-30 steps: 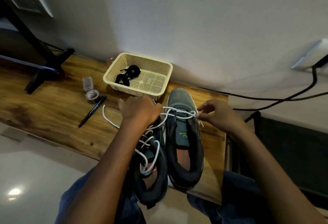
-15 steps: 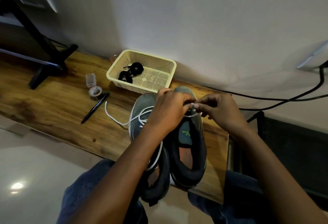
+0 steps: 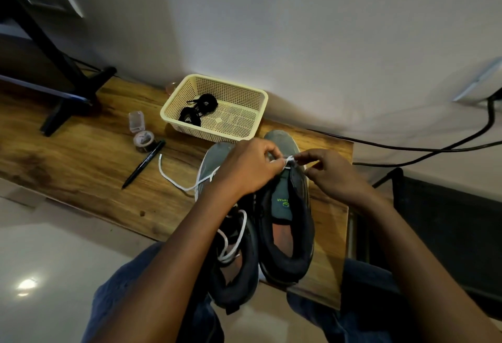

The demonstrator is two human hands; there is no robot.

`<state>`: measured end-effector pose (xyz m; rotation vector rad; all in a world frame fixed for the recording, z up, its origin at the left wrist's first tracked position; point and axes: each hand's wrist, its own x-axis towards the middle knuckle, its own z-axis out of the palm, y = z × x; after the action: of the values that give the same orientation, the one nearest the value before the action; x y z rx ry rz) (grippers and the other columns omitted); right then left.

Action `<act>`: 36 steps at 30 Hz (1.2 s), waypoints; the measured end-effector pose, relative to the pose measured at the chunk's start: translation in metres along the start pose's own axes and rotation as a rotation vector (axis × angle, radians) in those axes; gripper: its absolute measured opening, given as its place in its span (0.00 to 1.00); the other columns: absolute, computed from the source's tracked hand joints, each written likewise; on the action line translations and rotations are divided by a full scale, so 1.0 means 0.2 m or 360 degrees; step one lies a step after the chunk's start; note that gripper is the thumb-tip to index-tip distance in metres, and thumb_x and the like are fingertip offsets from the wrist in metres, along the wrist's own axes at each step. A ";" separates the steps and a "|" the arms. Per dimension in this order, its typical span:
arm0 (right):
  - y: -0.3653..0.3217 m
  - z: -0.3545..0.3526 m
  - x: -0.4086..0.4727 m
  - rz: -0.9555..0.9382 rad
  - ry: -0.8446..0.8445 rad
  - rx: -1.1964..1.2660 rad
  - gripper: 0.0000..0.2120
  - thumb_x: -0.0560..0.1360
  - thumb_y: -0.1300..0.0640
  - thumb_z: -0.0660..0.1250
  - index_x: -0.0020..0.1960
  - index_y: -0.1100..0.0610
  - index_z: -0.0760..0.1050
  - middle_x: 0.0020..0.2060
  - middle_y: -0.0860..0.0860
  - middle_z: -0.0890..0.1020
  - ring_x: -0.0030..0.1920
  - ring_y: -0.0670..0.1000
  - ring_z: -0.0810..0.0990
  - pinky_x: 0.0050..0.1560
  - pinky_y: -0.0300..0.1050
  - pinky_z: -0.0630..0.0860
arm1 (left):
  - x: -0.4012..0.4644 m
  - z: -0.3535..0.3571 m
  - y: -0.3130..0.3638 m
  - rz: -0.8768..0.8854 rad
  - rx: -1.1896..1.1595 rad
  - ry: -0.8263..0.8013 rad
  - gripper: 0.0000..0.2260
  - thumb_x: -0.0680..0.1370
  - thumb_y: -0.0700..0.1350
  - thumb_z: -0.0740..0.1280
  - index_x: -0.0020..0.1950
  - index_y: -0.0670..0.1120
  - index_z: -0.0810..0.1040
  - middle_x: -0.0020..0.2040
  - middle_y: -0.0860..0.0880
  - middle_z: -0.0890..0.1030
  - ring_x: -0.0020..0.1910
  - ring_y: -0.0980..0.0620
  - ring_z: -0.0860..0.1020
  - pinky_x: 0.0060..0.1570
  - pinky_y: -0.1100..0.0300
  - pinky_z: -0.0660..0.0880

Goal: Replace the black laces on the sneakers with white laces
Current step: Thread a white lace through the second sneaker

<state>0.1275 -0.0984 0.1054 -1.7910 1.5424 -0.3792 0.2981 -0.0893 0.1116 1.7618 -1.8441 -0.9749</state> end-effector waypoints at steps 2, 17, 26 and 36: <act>0.01 0.01 0.00 0.0019 -0.0048 -0.0024 0.16 0.80 0.62 0.61 0.66 0.56 0.74 0.63 0.51 0.78 0.59 0.50 0.76 0.51 0.40 0.69 | -0.01 0.00 0.01 -0.0006 0.0081 -0.0023 0.04 0.75 0.51 0.69 0.41 0.53 0.82 0.36 0.51 0.81 0.38 0.49 0.78 0.35 0.61 0.67; 0.01 0.03 -0.02 0.0263 -0.0046 0.0164 0.29 0.70 0.59 0.73 0.69 0.56 0.71 0.55 0.54 0.81 0.51 0.50 0.79 0.45 0.40 0.77 | -0.01 0.12 0.01 0.0075 0.0659 0.0275 0.07 0.75 0.52 0.71 0.50 0.54 0.84 0.54 0.51 0.79 0.55 0.49 0.75 0.51 0.55 0.68; 0.04 0.04 -0.03 0.0556 0.0066 0.0730 0.11 0.73 0.68 0.68 0.56 0.64 0.80 0.42 0.59 0.82 0.36 0.50 0.80 0.29 0.38 0.76 | 0.01 0.21 0.04 -0.0012 0.0614 0.0367 0.06 0.75 0.53 0.70 0.49 0.55 0.84 0.52 0.52 0.79 0.55 0.50 0.75 0.52 0.53 0.64; 0.07 0.03 -0.03 0.0505 0.0035 0.0809 0.10 0.74 0.67 0.68 0.54 0.62 0.81 0.46 0.56 0.83 0.41 0.49 0.81 0.34 0.35 0.79 | 0.01 0.25 0.07 -0.0057 0.0636 0.0347 0.05 0.74 0.51 0.70 0.46 0.53 0.83 0.50 0.52 0.78 0.55 0.50 0.72 0.50 0.54 0.59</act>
<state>0.1199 -0.0896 0.0923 -1.1381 1.5426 -0.5745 0.2523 -0.0820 0.0868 2.0387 -1.9659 -0.4188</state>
